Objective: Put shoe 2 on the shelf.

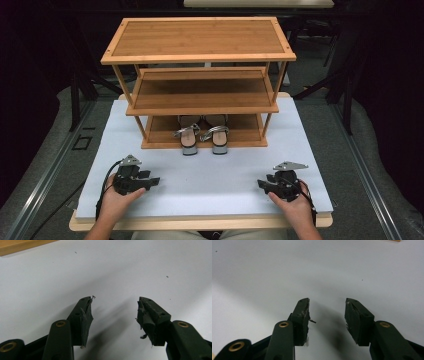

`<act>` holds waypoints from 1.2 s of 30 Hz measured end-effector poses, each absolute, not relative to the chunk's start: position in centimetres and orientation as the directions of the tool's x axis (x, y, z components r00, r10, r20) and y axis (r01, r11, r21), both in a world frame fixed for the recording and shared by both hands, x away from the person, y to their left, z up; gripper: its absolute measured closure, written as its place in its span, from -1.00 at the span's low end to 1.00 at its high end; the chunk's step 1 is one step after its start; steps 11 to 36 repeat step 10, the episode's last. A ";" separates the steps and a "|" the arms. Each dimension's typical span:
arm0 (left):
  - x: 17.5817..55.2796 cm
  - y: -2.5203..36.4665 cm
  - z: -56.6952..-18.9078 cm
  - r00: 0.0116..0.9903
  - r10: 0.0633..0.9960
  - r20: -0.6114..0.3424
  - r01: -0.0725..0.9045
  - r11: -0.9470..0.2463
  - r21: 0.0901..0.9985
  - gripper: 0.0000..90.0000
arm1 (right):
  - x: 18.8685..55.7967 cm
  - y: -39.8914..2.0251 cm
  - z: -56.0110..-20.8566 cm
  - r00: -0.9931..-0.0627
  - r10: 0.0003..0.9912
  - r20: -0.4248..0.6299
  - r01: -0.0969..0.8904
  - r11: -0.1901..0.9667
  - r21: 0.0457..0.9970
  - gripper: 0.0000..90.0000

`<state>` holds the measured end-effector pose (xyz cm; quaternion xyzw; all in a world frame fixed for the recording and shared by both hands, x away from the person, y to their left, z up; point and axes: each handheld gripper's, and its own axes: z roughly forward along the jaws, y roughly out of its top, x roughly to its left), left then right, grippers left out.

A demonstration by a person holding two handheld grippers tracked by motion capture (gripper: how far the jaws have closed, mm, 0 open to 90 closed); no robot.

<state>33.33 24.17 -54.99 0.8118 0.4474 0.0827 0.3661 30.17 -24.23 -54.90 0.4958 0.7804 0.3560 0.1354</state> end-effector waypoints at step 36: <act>33.5 24.2 -55.0 0.560 0.805 -0.196 0.671 -0.302 0.677 -0.14 | 30.2 -24.4 -55.0 -0.454 0.879 0.146 0.678 0.235 0.697 0.19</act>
